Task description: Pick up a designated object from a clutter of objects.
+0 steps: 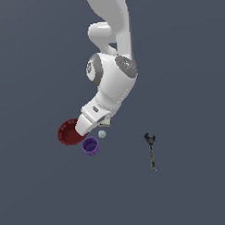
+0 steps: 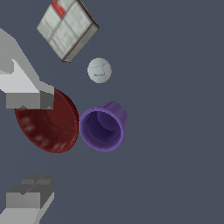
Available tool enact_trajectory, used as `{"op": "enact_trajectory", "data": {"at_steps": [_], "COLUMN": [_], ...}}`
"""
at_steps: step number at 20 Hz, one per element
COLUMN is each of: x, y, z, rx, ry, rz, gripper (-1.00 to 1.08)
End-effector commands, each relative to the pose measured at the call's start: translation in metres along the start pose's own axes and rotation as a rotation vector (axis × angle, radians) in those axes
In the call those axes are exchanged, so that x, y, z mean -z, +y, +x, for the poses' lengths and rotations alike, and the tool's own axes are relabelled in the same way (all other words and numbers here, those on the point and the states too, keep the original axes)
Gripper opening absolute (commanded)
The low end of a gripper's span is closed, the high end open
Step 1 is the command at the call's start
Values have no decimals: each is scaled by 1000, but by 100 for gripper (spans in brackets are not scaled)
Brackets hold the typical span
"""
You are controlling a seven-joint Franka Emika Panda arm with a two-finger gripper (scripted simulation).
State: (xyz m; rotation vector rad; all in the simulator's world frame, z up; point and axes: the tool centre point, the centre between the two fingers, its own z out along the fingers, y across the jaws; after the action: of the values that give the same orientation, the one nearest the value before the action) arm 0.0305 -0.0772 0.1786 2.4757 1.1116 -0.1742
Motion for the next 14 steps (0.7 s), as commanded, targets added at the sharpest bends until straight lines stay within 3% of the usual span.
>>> {"op": "enact_trajectory", "data": {"at_steps": [1, 7, 14], "x": [-15, -48, -74], "y": [-1, -6, -15], "z": [1, 3, 5], "rx": [93, 312, 501], "ry": [-12, -37, -52], "rz": [-30, -85, -120], "gripper": [28, 28, 28]}}
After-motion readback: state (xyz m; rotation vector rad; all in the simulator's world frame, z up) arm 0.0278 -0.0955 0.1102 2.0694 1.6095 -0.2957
